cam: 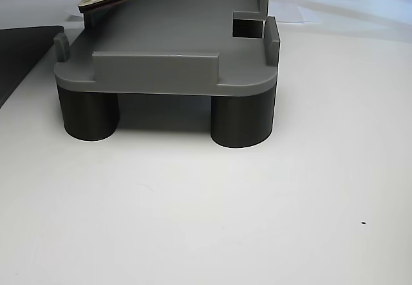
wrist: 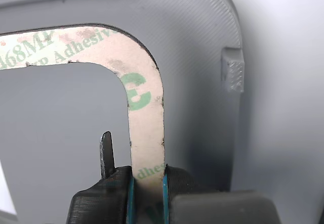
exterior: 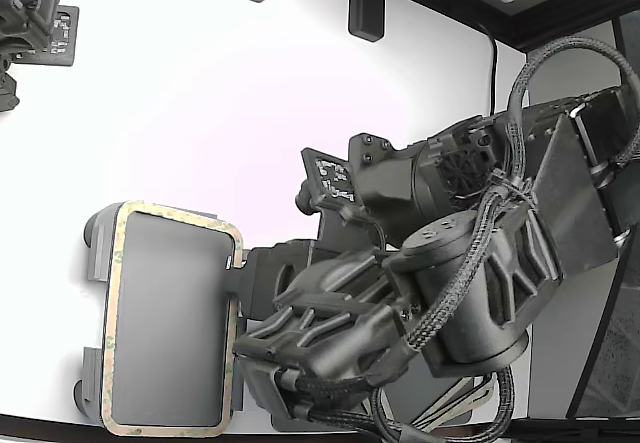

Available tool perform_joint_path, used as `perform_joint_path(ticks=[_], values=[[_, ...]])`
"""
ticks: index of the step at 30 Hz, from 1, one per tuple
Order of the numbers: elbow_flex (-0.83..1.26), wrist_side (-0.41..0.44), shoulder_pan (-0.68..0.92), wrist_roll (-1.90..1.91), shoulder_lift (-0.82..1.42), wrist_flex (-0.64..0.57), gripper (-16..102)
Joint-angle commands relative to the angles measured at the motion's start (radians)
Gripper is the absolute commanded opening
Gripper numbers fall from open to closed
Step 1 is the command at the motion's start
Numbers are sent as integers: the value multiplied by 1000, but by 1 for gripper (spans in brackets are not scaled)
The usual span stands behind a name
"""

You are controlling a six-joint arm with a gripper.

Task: Move top rectangular frame to the holder.

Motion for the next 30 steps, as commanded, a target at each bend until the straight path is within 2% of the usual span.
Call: perform_joint_path(ticks=[1,30], values=[[-21,-6,-18,0,15,5,-11],[-3,-72,-35,-11,-12,9,-11]])
